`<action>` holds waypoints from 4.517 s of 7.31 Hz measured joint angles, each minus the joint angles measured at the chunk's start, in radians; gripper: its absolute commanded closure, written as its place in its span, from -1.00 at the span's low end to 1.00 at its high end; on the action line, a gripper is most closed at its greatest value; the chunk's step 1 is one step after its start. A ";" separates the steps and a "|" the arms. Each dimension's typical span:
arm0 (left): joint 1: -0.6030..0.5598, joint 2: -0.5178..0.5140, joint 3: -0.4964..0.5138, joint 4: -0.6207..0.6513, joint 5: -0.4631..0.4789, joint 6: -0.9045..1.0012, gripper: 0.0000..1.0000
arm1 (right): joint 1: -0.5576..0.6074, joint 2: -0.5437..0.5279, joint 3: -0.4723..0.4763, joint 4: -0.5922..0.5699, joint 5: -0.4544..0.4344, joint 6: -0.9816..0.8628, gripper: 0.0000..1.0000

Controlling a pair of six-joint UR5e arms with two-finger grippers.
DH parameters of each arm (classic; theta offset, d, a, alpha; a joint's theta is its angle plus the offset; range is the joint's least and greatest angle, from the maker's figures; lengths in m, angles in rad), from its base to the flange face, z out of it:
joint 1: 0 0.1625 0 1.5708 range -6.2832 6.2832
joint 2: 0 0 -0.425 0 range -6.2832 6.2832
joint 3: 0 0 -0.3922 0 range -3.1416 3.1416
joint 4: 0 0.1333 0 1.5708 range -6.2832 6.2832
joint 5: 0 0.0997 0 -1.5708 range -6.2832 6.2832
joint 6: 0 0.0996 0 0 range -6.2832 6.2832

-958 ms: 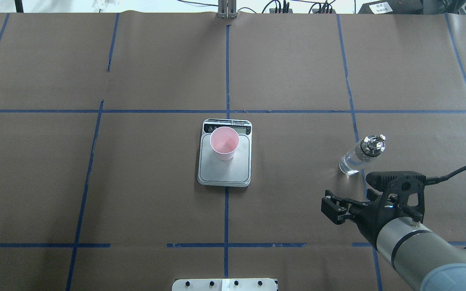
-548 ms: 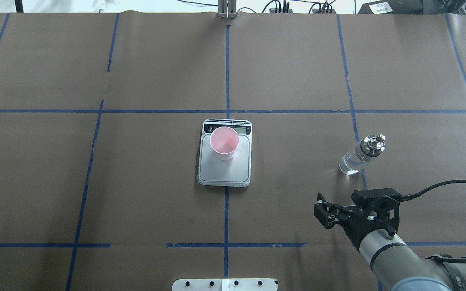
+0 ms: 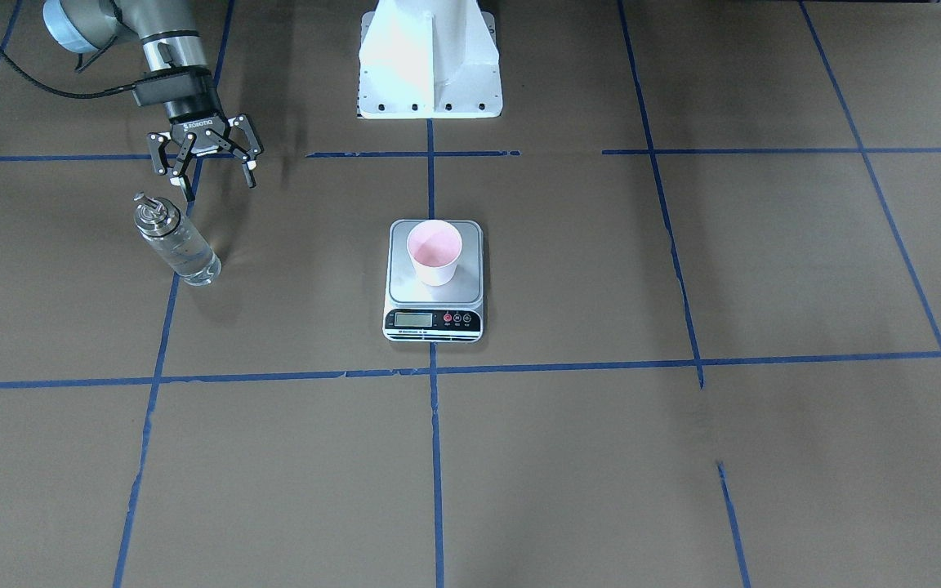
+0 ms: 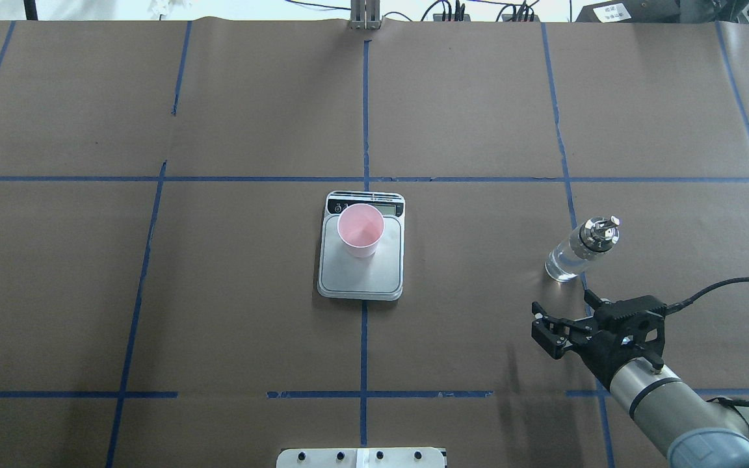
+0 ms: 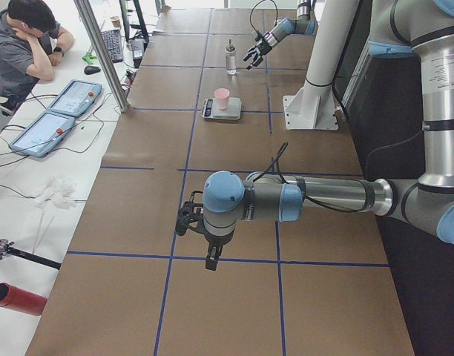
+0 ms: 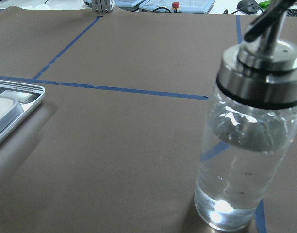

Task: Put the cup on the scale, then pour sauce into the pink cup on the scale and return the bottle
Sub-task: 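Move the right gripper down beside the glass sauce bottle, then close the right gripper around the glass sauce bottle, then lift the bottle with the right gripper and carry it over the cup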

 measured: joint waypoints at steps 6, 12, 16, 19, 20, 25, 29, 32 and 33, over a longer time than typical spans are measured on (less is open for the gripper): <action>0.000 0.008 -0.028 0.005 0.001 -0.001 -1.00 | 0.123 0.030 -0.064 0.029 0.000 -0.016 -1.00; 0.000 0.013 -0.040 0.006 0.001 -0.003 -1.00 | 0.166 0.066 -0.093 0.028 -0.007 -0.026 0.99; -0.001 0.014 -0.056 0.009 0.004 -0.003 -1.00 | 0.184 0.066 -0.093 0.031 -0.050 -0.063 1.00; -0.001 0.028 -0.057 0.009 0.005 -0.003 -1.00 | 0.223 0.088 -0.062 0.052 -0.047 -0.265 1.00; 0.000 0.030 -0.057 0.009 0.004 -0.003 -1.00 | 0.237 0.113 -0.059 0.056 -0.045 -0.343 1.00; 0.002 0.043 -0.041 0.010 0.002 -0.003 -1.00 | 0.277 0.216 -0.059 -0.005 0.016 -0.540 1.00; 0.002 0.044 -0.040 0.011 0.001 -0.003 -1.00 | 0.250 0.414 -0.076 -0.327 -0.176 -0.952 1.00; 0.002 0.044 -0.039 0.012 0.003 -0.003 -1.00 | 0.195 0.641 -0.135 -0.803 -0.328 -0.983 1.00; 0.002 0.044 -0.038 0.012 0.003 -0.003 -1.00 | 0.181 0.678 -0.177 -0.852 -0.367 -0.985 1.00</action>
